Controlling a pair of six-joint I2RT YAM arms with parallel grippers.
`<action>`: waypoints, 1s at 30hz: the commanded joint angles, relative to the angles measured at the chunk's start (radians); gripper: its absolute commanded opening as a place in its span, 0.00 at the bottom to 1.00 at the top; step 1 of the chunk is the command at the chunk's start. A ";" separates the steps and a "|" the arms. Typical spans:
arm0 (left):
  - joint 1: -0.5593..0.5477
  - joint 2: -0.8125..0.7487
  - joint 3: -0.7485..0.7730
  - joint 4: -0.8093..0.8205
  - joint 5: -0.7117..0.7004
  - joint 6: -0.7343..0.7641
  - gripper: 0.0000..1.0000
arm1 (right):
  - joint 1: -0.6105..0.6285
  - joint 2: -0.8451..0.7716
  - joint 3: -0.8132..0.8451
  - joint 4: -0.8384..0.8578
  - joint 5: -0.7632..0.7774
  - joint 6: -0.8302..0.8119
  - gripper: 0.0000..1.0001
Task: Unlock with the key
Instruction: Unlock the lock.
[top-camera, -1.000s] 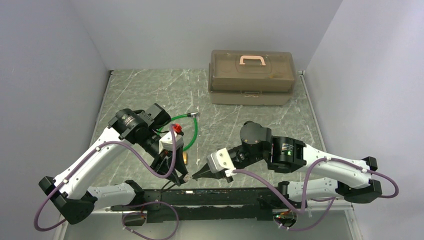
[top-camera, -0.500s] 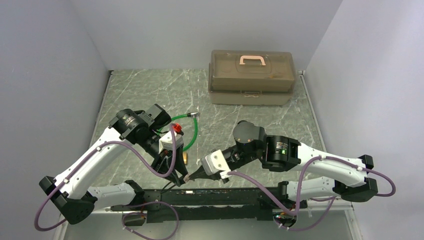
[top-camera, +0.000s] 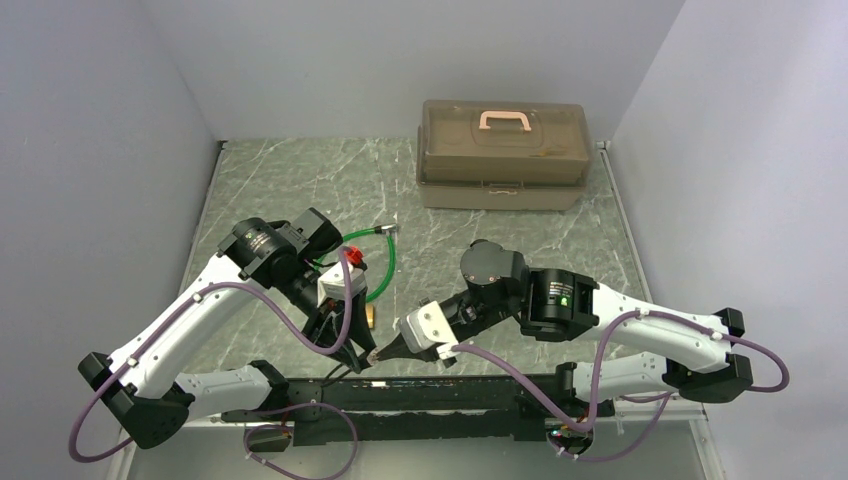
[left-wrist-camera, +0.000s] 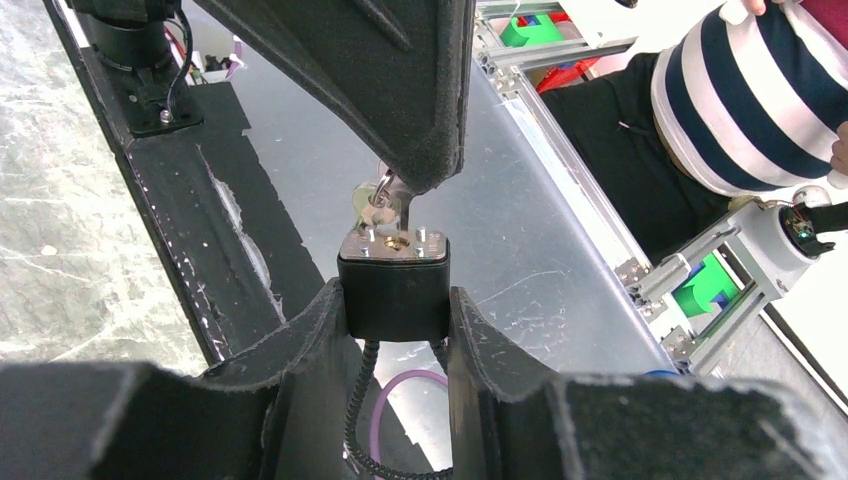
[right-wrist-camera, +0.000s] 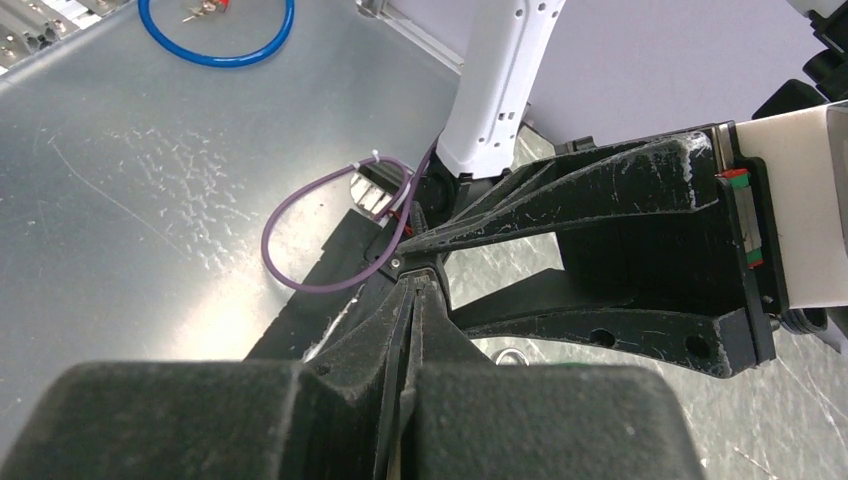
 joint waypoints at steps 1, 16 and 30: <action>0.003 -0.009 0.028 -0.015 0.076 0.010 0.00 | -0.007 0.007 0.044 -0.021 -0.034 -0.030 0.00; 0.003 -0.004 0.071 -0.015 0.107 -0.012 0.00 | -0.049 0.020 0.007 0.009 -0.079 -0.034 0.00; 0.004 -0.012 0.086 -0.014 0.129 -0.025 0.00 | -0.099 0.025 -0.009 -0.006 -0.113 -0.048 0.00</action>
